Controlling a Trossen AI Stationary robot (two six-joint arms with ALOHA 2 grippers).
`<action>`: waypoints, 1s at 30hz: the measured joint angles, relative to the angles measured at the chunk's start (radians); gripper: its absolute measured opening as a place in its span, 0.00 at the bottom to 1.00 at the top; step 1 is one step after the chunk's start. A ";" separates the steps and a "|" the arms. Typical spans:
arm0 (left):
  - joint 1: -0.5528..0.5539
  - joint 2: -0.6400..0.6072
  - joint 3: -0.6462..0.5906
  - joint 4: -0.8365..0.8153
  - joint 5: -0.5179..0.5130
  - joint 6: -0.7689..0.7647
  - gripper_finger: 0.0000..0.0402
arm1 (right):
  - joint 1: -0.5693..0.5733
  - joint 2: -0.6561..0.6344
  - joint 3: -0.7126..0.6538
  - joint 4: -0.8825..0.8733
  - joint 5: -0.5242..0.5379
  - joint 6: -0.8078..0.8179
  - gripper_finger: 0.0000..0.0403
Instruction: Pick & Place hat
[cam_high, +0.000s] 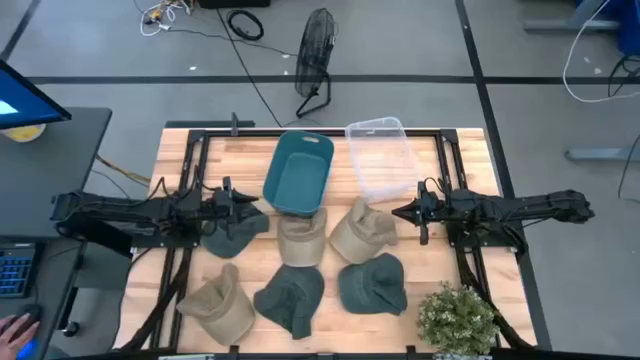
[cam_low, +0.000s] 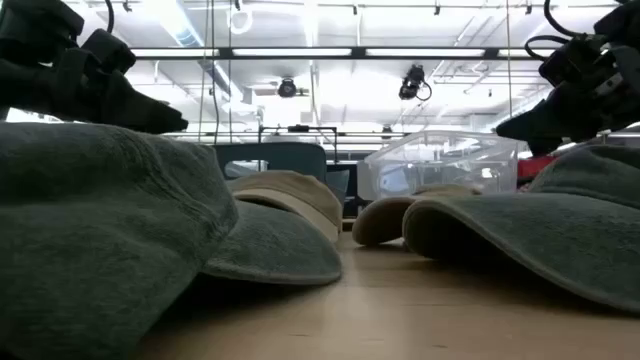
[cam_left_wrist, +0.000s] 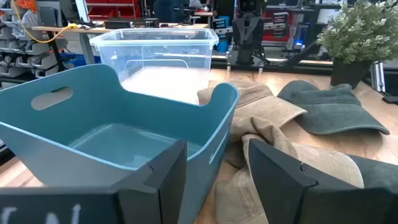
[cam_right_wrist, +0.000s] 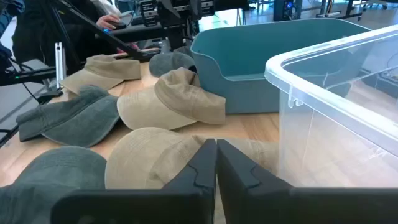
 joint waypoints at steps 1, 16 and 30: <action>0.000 0.000 0.000 0.000 0.000 0.000 0.44 | 0.000 0.000 0.000 0.000 0.000 0.000 0.04; 0.000 0.000 0.000 0.000 0.000 0.000 0.44 | 0.000 0.000 0.000 0.000 0.000 0.031 0.04; 0.000 0.000 0.000 0.019 0.000 -0.031 0.44 | 0.000 0.000 0.000 0.000 0.000 0.021 0.04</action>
